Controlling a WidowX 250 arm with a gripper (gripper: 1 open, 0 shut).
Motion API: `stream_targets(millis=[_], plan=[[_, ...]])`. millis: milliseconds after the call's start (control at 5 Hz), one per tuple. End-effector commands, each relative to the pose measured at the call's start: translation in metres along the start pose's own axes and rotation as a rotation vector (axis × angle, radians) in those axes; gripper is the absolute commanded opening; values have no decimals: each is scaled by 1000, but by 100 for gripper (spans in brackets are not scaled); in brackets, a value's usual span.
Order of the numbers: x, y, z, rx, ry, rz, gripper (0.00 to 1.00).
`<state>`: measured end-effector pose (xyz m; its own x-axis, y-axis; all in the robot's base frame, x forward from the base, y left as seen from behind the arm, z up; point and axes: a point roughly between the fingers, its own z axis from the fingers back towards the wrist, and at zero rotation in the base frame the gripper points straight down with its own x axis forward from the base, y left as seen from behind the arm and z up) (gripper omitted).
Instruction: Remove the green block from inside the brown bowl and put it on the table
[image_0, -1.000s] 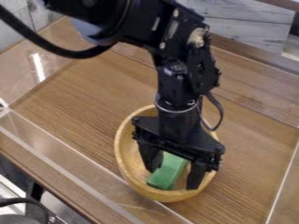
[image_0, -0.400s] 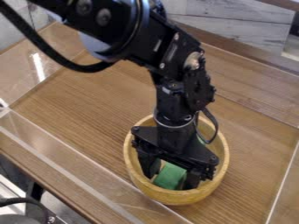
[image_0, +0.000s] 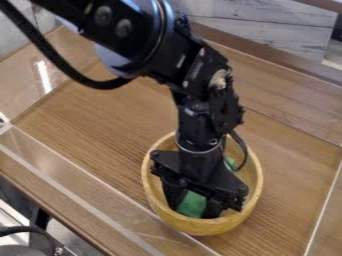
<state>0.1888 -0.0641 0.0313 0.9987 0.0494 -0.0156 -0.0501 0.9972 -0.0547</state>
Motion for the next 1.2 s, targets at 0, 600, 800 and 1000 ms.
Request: stream_targets(millis=[0, 600, 800, 1000], plan=[[3, 1, 5, -6, -12, 0, 0], [-1, 6, 13, -1, 6, -17, 0], [-2, 7, 15, -1, 11, -22, 0], [-3, 8, 17, -2, 17, -29, 0]])
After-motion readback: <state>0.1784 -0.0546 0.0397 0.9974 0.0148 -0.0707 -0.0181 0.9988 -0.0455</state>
